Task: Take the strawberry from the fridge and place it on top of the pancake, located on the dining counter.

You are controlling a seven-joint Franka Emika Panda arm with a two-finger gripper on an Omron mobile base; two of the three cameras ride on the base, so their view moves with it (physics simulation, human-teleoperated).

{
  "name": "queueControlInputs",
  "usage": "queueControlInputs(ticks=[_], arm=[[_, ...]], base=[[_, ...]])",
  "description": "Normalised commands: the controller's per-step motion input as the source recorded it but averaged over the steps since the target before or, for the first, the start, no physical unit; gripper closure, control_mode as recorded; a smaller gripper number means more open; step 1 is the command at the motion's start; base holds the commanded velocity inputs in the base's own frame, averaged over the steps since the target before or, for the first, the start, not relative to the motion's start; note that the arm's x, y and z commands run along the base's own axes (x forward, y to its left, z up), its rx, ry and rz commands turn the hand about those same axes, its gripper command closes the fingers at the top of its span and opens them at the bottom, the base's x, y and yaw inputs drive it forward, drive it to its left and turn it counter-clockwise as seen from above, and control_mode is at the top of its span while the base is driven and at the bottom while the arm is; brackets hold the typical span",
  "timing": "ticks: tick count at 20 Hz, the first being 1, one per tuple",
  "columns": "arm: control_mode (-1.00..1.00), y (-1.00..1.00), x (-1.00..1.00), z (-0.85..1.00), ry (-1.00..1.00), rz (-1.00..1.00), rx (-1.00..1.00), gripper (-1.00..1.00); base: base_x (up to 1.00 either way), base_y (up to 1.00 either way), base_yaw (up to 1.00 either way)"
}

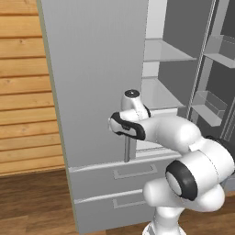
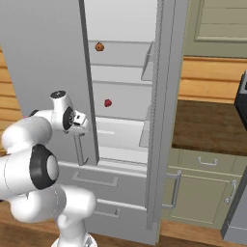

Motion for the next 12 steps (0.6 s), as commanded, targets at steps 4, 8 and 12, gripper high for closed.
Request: queueControlInputs(ticks=[4,8,12], arm=[[-1.0,0.0,0.3,-0.35,-0.01,-0.02,0.0,-1.0],[-1.0,-0.03,0.05,-0.36,-0.01,0.0,0.0,-1.0],[-1.0,-0.01,0.0,-0.35,0.0,0.0,0.0,-1.0]], base=[[0.0,0.0,0.0],[0.0,0.0,0.0],[0.0,0.0,0.0]])
